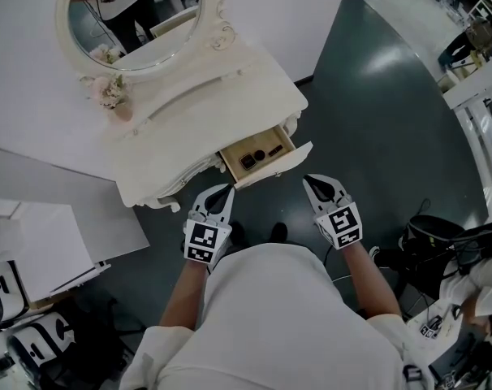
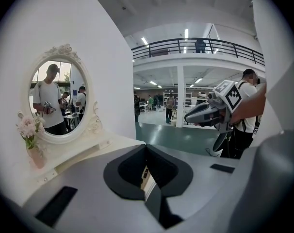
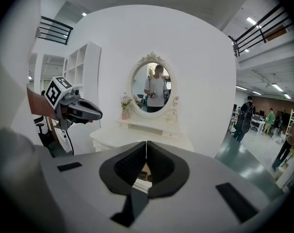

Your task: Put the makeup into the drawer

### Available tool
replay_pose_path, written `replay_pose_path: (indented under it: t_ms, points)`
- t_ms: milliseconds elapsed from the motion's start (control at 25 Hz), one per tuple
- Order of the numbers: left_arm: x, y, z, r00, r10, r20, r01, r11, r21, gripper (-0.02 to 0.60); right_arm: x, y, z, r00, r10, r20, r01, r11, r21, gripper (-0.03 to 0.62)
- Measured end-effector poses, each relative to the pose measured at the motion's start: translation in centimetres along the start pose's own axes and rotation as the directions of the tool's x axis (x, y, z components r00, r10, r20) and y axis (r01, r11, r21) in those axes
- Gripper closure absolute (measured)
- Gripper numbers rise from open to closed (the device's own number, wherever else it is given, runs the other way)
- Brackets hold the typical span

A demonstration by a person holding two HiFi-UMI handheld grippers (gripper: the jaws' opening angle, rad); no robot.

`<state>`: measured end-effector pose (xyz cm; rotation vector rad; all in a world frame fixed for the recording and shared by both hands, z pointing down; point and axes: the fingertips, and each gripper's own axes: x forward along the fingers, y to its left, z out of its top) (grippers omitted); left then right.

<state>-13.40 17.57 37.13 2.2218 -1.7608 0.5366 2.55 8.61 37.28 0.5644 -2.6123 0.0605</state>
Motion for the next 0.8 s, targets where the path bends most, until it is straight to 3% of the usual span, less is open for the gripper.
replay_pose_path:
  t_ms: [800]
  points:
    - [-0.1, 0.8, 0.1, 1.000, 0.026, 0.004, -0.026, 1.000, -0.015, 0.565, 0.5, 0.1, 0.2, 1.000, 0.010, 0.014, -0.011, 1.000, 0.015, 0.565]
